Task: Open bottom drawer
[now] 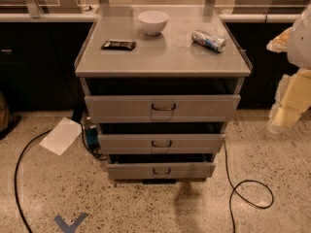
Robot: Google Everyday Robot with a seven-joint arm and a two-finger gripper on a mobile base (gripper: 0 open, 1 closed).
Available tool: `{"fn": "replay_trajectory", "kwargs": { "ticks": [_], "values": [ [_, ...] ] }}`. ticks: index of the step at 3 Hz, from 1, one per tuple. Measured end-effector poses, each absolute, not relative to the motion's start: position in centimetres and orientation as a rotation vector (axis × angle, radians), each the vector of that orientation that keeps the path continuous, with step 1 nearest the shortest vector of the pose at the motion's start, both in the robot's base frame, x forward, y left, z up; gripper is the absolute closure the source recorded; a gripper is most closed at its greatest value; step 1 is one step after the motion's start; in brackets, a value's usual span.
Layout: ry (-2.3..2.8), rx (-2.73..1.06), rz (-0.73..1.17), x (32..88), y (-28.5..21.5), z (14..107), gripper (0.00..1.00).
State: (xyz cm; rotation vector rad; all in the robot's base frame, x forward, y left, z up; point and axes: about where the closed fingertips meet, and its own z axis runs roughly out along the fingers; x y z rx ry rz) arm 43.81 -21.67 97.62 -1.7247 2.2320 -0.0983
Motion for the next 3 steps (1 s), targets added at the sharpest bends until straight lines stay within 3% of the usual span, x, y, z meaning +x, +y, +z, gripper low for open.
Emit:
{"fn": "replay_trajectory", "kwargs": {
  "ticks": [2,3],
  "values": [
    [2.183,-1.721,-0.049,44.2,-21.1,96.3,0.00],
    [2.102,-1.755,0.078,44.9,-18.7,92.1,0.00]
  ]
}}
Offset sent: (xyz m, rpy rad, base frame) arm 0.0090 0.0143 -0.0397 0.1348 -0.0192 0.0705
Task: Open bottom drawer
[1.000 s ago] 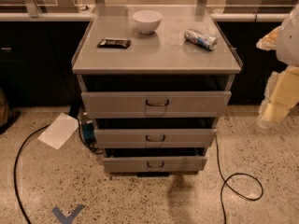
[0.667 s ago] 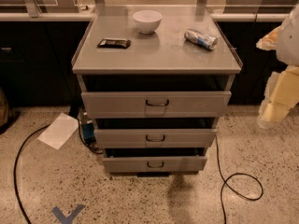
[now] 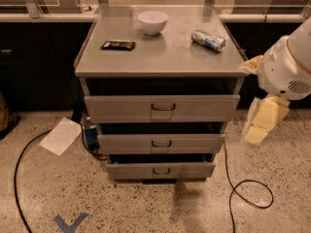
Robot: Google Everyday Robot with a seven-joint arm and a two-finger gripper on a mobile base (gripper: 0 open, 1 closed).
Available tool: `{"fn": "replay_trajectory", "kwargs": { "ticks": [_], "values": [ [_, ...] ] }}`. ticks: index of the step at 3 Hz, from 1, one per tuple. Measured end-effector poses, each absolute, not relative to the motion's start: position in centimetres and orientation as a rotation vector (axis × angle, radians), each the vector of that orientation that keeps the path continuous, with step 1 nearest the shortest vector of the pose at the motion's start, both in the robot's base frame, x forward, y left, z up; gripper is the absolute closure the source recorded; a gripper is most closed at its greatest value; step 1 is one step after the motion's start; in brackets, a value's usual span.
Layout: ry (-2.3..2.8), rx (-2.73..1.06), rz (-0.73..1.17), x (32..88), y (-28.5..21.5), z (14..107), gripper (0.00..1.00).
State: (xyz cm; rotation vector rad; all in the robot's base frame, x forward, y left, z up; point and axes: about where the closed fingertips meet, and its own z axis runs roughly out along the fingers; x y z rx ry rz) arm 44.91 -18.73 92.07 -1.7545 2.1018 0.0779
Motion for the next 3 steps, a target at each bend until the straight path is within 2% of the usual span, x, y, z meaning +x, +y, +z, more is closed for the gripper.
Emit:
{"fn": "replay_trajectory", "kwargs": {
  "ticks": [2,3],
  "values": [
    [2.021,-1.798,0.222,46.3,-15.1,81.0,0.00],
    [2.021,-1.798,0.222,46.3,-15.1,81.0,0.00]
  ]
}}
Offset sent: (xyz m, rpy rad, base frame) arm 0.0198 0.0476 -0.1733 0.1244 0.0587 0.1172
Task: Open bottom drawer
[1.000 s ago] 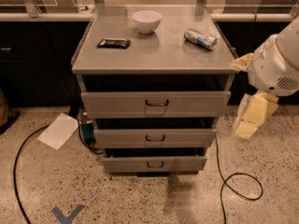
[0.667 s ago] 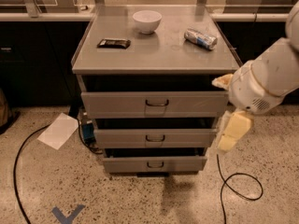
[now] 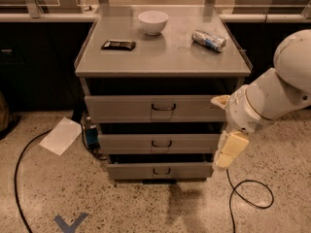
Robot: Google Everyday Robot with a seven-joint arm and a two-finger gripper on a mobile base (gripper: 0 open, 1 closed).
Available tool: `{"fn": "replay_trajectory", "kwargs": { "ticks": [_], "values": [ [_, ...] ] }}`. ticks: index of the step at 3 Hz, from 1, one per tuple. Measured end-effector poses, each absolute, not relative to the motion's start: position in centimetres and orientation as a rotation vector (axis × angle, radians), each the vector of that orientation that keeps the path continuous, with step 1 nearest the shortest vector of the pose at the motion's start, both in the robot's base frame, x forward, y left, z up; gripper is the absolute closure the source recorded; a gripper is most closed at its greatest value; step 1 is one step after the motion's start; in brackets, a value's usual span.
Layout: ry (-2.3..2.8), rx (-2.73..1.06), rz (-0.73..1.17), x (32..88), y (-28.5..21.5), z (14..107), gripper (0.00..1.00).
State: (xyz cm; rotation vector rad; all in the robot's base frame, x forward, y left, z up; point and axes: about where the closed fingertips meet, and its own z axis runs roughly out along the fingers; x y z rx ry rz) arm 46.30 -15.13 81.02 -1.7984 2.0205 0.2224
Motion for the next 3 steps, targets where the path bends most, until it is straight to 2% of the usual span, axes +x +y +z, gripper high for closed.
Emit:
{"fn": "replay_trajectory", "kwargs": {
  "ticks": [2,3],
  "values": [
    [1.967,-1.755,0.326,47.2,-14.4,74.9,0.00],
    [1.941,-1.732,0.395,47.6,-14.4,68.9,0.00]
  ]
}}
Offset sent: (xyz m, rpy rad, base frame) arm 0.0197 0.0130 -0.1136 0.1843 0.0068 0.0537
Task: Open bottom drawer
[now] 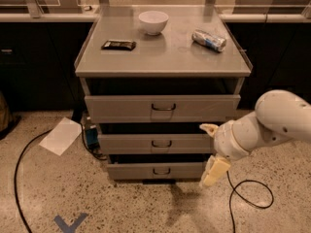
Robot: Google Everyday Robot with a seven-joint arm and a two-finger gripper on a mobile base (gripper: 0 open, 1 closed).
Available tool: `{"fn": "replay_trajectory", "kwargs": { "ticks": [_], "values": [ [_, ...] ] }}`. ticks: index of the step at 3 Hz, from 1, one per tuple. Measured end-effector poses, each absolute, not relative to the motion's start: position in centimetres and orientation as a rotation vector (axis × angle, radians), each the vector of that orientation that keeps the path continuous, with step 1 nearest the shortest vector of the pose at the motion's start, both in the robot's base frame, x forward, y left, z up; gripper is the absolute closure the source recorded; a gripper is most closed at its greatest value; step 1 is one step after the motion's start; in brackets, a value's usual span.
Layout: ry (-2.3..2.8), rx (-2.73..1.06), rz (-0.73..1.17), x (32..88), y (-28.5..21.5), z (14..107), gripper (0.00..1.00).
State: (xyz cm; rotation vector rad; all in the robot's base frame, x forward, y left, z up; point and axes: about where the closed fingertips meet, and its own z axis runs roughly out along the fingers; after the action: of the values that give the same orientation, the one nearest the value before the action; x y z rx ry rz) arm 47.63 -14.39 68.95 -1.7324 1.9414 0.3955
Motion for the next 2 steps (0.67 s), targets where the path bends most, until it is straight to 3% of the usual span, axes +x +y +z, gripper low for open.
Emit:
{"fn": "replay_trajectory", "kwargs": {
  "ticks": [2],
  "values": [
    [2.012,-1.653,0.487,47.2,-15.5,58.2,0.00]
  ]
}}
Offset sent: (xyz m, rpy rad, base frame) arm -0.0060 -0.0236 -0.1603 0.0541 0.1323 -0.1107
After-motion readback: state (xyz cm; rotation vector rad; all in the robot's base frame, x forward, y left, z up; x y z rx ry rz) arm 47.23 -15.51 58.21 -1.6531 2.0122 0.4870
